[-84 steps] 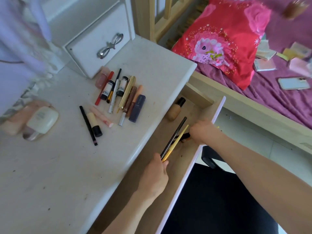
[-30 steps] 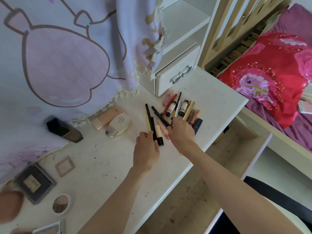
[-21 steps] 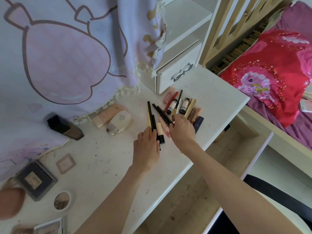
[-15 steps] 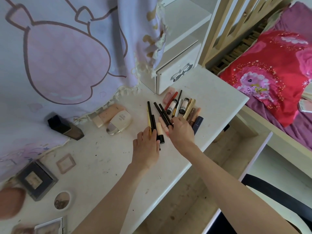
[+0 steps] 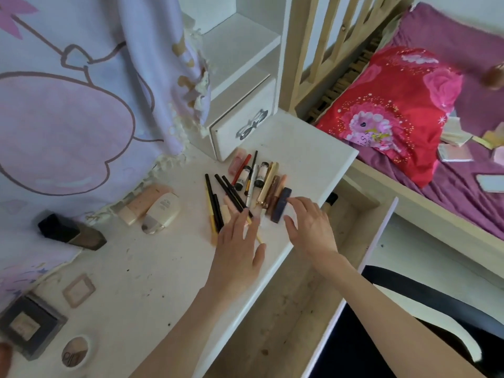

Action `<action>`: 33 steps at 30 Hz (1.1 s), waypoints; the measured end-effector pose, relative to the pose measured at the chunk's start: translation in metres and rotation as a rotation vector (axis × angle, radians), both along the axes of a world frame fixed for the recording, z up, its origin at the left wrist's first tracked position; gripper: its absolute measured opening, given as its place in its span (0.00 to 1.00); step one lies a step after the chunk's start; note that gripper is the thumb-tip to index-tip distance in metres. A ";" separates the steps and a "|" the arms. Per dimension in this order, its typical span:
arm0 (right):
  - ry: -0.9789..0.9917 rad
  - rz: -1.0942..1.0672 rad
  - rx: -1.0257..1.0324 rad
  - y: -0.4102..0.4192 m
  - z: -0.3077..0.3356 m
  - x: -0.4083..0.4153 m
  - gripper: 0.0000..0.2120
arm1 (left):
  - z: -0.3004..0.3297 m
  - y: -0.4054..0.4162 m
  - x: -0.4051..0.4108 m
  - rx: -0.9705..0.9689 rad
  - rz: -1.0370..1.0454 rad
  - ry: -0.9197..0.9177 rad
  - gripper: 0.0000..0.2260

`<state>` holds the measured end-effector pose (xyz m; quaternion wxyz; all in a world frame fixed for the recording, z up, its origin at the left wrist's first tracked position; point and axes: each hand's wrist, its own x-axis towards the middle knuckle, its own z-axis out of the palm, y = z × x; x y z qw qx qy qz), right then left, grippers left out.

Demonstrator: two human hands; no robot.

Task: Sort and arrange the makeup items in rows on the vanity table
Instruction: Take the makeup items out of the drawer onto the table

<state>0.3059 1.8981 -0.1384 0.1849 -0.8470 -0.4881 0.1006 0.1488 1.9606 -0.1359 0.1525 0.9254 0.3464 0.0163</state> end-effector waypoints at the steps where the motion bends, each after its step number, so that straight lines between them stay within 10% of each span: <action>1: 0.007 -0.025 -0.019 -0.012 -0.004 0.008 0.18 | 0.000 -0.010 0.008 -0.006 -0.040 -0.006 0.24; 7: 0.111 -0.114 -0.250 -0.058 -0.040 0.057 0.19 | -0.024 -0.080 0.048 -0.047 -0.289 -0.015 0.23; 16: 0.213 -0.076 -0.420 -0.040 -0.099 0.089 0.30 | -0.116 -0.105 0.062 -0.205 -0.312 0.476 0.29; 33: 0.389 -0.631 -0.144 -0.013 -0.153 0.087 0.28 | -0.152 -0.102 0.061 -0.208 -0.304 0.608 0.35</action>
